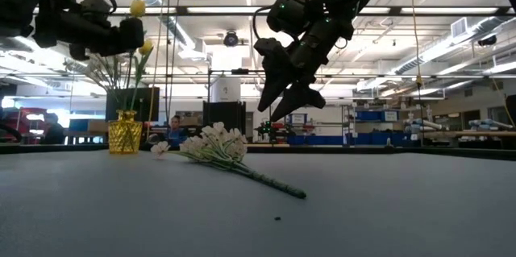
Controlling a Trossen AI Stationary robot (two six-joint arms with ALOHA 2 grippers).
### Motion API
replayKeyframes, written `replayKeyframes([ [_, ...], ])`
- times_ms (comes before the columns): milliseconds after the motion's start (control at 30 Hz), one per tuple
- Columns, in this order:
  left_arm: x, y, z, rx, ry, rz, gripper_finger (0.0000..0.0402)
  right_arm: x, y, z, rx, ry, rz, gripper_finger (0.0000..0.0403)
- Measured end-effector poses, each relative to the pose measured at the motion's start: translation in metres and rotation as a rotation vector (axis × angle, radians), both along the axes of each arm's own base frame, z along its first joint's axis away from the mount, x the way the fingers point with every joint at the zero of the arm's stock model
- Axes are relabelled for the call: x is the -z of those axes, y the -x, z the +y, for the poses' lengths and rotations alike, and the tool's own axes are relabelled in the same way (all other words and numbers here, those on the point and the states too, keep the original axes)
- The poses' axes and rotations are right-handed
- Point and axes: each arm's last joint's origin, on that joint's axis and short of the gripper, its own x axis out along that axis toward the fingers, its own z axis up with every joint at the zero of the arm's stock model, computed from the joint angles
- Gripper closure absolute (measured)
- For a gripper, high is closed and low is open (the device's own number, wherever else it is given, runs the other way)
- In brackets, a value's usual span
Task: Sort flowers into vase by color
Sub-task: Put the yellow tulip into the yellow vase
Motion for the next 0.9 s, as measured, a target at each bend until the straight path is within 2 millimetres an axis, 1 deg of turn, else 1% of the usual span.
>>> replayKeyframes([
  [167,0.009,0.001,0.001,-0.040,0.100,-0.030,0.0355,0.000,0.000,-0.002,0.103,-0.081,0.003,0.0212],
  [333,0.017,0.000,0.002,-0.037,0.204,-0.058,0.0306,0.000,0.000,-0.002,0.115,-0.089,0.003,0.0203],
  [500,0.013,0.000,0.002,-0.048,0.345,-0.049,0.0247,0.000,0.000,0.000,0.106,-0.078,0.004,0.0192],
  [633,0.007,0.001,0.000,-0.039,0.439,-0.044,0.0207,0.000,-0.001,0.003,0.096,-0.022,0.003,0.0182],
  [700,0.007,0.001,-0.001,-0.024,0.462,-0.019,0.0194,-0.002,-0.004,0.003,0.105,0.044,-0.017,0.0177],
  [800,0.008,0.001,-0.001,-0.019,0.468,-0.005,0.0186,-0.004,-0.007,0.003,0.120,0.112,-0.046,0.0173],
  [900,0.010,0.000,-0.002,0.010,0.496,-0.045,0.0185,-0.004,-0.007,0.004,0.090,0.076,-0.053,0.0173],
])
